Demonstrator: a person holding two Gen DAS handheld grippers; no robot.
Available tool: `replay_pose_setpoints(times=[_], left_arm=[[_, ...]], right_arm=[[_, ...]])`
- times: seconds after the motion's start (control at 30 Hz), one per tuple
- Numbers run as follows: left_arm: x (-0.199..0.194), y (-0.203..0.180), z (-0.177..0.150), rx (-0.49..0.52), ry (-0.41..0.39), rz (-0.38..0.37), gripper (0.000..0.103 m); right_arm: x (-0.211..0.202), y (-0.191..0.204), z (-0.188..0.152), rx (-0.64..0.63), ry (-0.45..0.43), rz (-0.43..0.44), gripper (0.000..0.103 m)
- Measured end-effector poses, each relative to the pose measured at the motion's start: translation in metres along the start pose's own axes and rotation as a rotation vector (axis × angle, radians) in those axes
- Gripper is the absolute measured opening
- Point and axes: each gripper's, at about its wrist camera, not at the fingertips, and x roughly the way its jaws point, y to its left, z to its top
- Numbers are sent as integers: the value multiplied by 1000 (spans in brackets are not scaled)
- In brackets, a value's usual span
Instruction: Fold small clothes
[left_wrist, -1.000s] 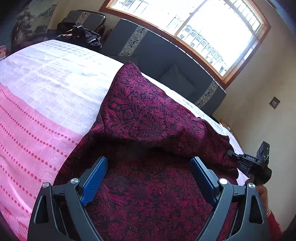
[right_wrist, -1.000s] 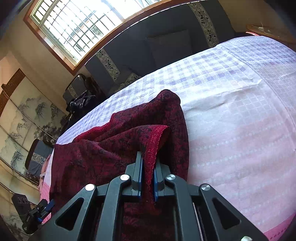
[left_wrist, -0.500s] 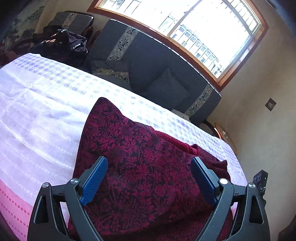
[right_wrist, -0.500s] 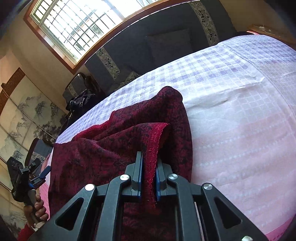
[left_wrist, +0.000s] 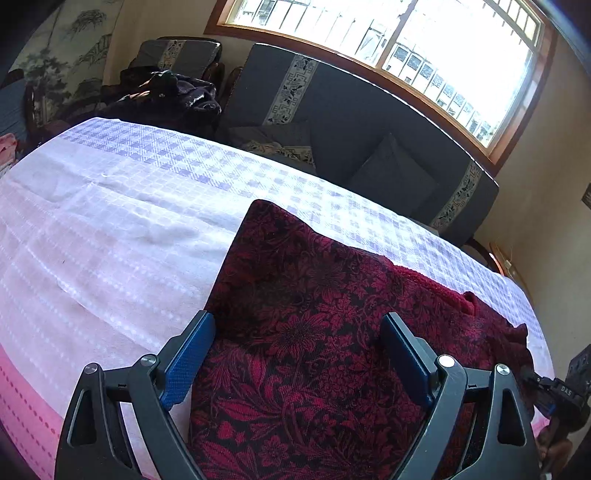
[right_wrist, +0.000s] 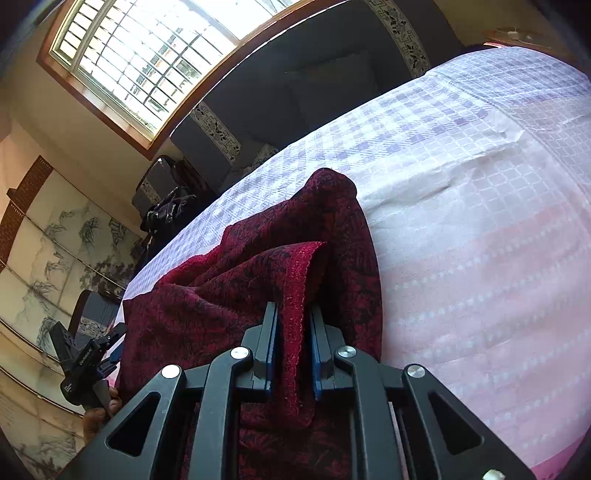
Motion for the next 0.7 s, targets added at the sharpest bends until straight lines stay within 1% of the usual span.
replay_pose_setpoints(times=[0.03,0.07,0.1,0.13,0.2,0.27,0.3,0.37,0.4,0.43,0.5,0.57,0.63,0.7], left_arm=[[-5,3,0,-9,-17,10,91],[-11,4,1,-1,-36,38,91],[-18,5,2,18,-50,80,91],[-27,6,3,30,-56,99,91],[-50,9,2,37,-59,59,91],[-78,10,-7,58,-49,45,91],[-92,9,-14,69,-25,20,91],[-118,8,-35,96,63,-68,91],[-130,9,-49,116,107,-106,91],[-145,9,-68,138,142,-122,91],[-174,12,-104,174,193,-136,91],[-201,23,-136,173,226,-162,91],[-227,36,-163,148,239,-181,91],[-248,50,-183,104,250,-198,91]], right_arm=[[-5,-5,0,38,-2,15,16],[-14,-10,0,77,-11,21,17],[-26,-14,-2,106,-32,33,20],[-42,-17,-5,121,-62,40,20],[-74,-17,-17,103,-95,46,20],[-107,-15,-40,71,-91,78,21],[-123,-14,-54,51,-77,103,21],[-154,-9,-91,-3,-28,144,24],[-169,-7,-112,-39,-3,152,29],[-183,-5,-134,-77,19,149,33],[-206,-4,-174,-144,60,103,38],[-223,-7,-212,-190,97,38,39],[-235,-14,-240,-193,118,-2,39],[-241,-18,-260,-169,130,6,39]])
